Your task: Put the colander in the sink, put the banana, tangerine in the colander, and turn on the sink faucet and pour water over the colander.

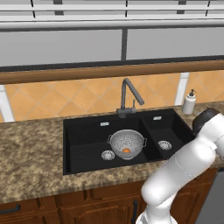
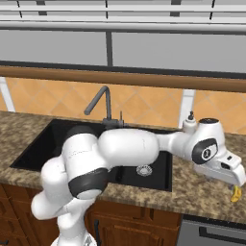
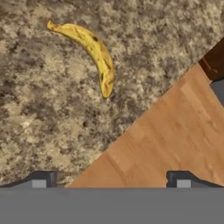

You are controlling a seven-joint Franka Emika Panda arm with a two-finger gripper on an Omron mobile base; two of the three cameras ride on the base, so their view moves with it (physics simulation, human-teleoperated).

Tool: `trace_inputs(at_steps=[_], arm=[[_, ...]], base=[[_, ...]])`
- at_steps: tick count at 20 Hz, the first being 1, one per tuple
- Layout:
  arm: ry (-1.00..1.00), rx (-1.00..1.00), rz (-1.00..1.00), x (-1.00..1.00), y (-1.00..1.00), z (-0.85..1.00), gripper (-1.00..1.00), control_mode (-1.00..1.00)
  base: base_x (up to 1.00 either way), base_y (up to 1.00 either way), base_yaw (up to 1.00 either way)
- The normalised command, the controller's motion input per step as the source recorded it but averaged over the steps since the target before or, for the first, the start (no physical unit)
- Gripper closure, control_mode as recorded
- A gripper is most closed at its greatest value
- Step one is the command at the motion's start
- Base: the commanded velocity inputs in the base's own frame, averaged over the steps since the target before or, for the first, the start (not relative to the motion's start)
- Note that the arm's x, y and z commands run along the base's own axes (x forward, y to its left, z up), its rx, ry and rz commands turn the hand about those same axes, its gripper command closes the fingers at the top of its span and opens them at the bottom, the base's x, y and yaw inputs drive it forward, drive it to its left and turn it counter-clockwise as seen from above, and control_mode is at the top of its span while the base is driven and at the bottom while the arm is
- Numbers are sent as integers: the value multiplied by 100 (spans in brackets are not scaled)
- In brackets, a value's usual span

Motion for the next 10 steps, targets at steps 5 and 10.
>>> trace_inputs(at_steps=[5,10], arm=[[-1,3,10,5,-2,-65,-100,-100],[-1,1,5,10,-14,-21,-100,-100]], base=[[0,0,0],[0,0,0]])
